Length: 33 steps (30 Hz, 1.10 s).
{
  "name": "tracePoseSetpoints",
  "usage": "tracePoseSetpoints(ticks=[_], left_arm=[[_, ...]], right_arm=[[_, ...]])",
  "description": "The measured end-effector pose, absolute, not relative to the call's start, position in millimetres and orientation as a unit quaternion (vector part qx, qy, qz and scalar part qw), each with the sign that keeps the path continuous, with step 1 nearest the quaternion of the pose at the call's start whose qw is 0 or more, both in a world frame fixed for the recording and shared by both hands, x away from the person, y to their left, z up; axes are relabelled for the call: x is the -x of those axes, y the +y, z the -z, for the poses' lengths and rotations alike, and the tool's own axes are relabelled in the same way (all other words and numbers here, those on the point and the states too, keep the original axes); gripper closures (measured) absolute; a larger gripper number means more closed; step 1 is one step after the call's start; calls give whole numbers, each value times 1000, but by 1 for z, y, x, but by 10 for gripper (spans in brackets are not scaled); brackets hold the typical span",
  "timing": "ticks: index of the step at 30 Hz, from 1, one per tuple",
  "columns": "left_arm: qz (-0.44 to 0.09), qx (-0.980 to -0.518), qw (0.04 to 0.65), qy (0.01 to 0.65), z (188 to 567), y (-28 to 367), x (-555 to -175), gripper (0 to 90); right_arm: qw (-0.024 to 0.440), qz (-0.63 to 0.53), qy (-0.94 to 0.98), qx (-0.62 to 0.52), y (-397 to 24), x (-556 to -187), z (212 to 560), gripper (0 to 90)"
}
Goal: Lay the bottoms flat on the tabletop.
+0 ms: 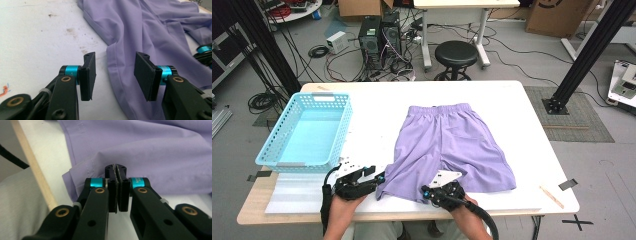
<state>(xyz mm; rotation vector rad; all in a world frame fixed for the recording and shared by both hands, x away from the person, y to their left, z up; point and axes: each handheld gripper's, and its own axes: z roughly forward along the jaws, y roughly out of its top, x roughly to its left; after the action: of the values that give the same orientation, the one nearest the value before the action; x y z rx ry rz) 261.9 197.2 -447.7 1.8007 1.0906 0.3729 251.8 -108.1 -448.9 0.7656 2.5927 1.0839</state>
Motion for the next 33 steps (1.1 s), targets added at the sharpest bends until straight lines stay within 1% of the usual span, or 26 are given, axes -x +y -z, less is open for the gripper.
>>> tracePoseSetpoints(ticks=[4, 6, 9, 12, 14, 16, 17, 18, 19, 21, 22, 24, 25, 26, 27, 28, 33], left_arm=[[-147, -745, 477, 443, 450, 195, -259, 534], [-144, -750, 474, 439, 452, 194, -258, 556], [-140, -756, 468, 436, 453, 192, -257, 556], [-133, -761, 463, 434, 454, 190, -256, 556], [-128, -767, 454, 434, 455, 188, -257, 564], [-134, -776, 442, 430, 456, 186, -256, 570], [-137, -777, 439, 430, 456, 185, -256, 592], [-139, -780, 434, 428, 455, 184, -255, 608], [-147, -783, 430, 425, 455, 184, -254, 656], [-166, -786, 422, 419, 456, 184, -252, 776], [-163, -784, 425, 422, 456, 186, -251, 862], [-160, -783, 427, 423, 456, 187, -250, 881], [-158, -785, 426, 421, 455, 187, -249, 883], [-156, -786, 426, 421, 455, 187, -248, 885], [-152, -787, 425, 420, 455, 189, -247, 886], [-152, -788, 425, 418, 455, 190, -246, 887], [-136, -788, 432, 417, 453, 199, -235, 887]], right_arm=[[108, -360, 890, -256, -118, -246, 446, 900], [115, -356, 891, -257, -126, -242, 445, 900], [125, -346, 893, -260, -139, -236, 444, 900], [118, -351, 891, -262, -150, -232, 440, 898], [116, -368, 881, -274, -156, -232, 436, 784], [116, -381, 872, -285, -159, -233, 433, 745], [116, -385, 869, -288, -158, -234, 432, 699], [114, -387, 868, -290, -156, -234, 432, 685], [111, -386, 869, -287, -152, -235, 433, 669], [115, -375, 876, -280, -142, -235, 438, 618], [116, -369, 879, -277, -138, -235, 441, 616], [121, -356, 884, -276, -133, -237, 446, 620], [124, -361, 882, -276, -133, -238, 448, 663], [122, -363, 882, -277, -134, -239, 448, 743], [120, -363, 882, -276, -136, -239, 448, 852], [117, -362, 884, -274, -137, -238, 448, 900], [96, -358, 893, -255, -143, -229, 445, 900]])
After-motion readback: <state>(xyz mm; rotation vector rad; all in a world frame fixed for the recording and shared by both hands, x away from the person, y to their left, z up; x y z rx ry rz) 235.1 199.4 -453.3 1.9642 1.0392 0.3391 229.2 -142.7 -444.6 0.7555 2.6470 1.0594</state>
